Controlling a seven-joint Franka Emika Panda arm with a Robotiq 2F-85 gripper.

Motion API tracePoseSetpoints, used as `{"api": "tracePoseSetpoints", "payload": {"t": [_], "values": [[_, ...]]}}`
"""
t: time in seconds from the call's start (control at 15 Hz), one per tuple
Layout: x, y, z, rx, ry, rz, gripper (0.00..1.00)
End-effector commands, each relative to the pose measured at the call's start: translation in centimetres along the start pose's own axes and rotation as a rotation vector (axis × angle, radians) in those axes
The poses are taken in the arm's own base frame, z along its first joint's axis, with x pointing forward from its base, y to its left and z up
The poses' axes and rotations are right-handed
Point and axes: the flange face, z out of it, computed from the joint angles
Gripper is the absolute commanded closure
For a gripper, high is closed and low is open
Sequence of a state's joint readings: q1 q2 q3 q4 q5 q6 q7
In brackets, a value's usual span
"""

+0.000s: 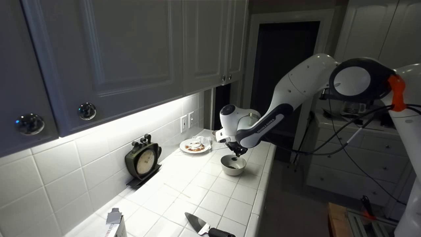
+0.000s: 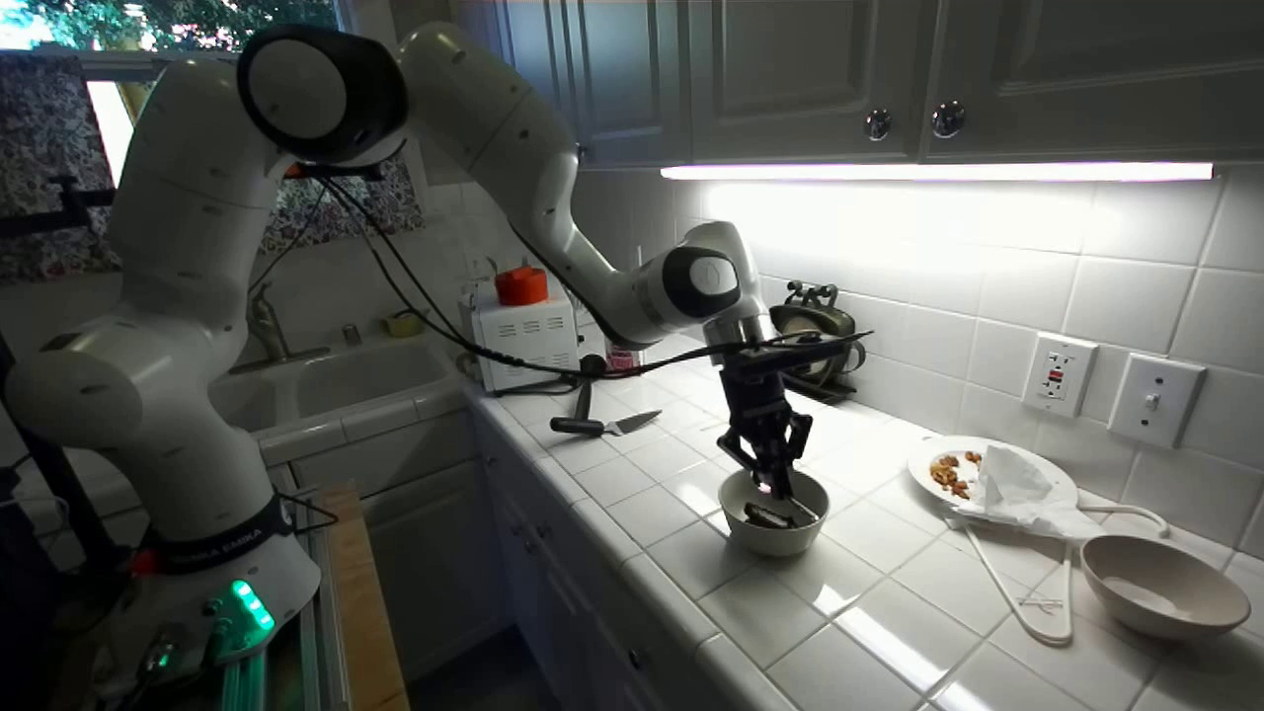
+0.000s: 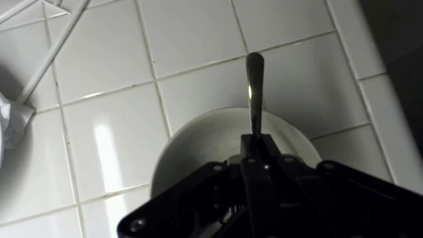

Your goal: Use the silver spoon to remove some objects from the grey bowl.

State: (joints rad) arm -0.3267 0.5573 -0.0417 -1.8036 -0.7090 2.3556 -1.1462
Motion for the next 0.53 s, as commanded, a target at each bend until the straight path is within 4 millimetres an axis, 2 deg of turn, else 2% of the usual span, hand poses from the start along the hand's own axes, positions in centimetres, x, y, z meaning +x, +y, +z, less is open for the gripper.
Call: {"api": "tracePoseSetpoints", "payload": {"t": [0.0,0.47], "values": [[-0.76,-0.47,-1.12,0.038,0.033,0.001,0.98],[-1.29,-0.98,-1.52,0.169,-0.045,0.004,0.98]]}}
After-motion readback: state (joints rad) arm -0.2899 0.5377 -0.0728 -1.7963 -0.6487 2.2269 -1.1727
